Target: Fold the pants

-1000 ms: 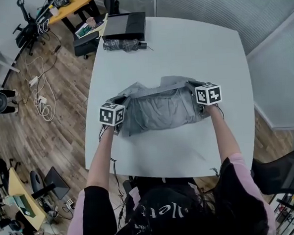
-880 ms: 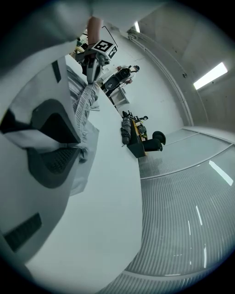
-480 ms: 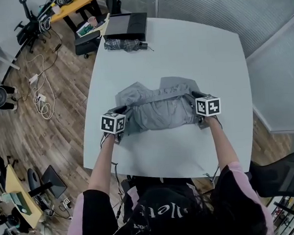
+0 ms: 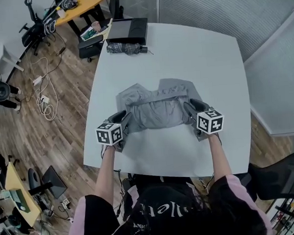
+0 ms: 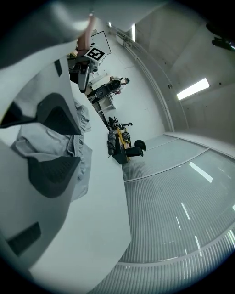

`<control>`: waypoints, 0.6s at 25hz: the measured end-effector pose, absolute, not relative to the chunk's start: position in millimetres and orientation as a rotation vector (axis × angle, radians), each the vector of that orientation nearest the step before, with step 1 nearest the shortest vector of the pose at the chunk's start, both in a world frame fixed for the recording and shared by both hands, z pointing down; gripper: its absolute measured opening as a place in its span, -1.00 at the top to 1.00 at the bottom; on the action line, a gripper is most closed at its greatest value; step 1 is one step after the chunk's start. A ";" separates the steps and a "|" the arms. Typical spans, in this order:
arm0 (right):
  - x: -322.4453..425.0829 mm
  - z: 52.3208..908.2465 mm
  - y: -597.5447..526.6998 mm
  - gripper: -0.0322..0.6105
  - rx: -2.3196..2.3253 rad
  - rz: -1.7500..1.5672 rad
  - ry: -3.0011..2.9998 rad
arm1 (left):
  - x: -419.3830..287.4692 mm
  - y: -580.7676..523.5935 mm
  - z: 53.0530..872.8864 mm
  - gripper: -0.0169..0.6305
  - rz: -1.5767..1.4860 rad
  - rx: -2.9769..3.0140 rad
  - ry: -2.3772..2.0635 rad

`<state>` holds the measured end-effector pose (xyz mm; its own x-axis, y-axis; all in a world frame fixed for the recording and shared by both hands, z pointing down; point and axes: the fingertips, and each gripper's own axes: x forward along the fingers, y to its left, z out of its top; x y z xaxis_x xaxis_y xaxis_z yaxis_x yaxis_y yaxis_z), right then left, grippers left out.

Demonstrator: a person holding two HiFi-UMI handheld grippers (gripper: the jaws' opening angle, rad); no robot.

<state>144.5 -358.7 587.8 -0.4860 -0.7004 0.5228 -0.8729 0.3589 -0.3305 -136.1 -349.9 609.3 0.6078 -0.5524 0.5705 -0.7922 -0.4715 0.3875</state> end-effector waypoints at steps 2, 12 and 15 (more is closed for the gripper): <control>139.6 577.6 -345.5 0.42 1.394 0.812 -2.352 | -128.8 -336.2 597.1 0.52 0.457 2.219 -1.053; 118.8 552.4 -257.0 0.47 1.336 0.761 -2.400 | -84.0 -235.8 535.4 0.52 0.419 2.385 -0.990; 113.6 548.9 -235.1 0.49 1.316 0.756 -2.409 | -76.2 -211.7 523.9 0.52 0.432 2.412 -0.993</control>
<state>113.6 -235.1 548.9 -0.5391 -0.6882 0.4856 -0.8422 0.4441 -0.3058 -76.2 -211.7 523.9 0.6852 -0.5656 0.4590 -0.7214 -0.6141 0.3202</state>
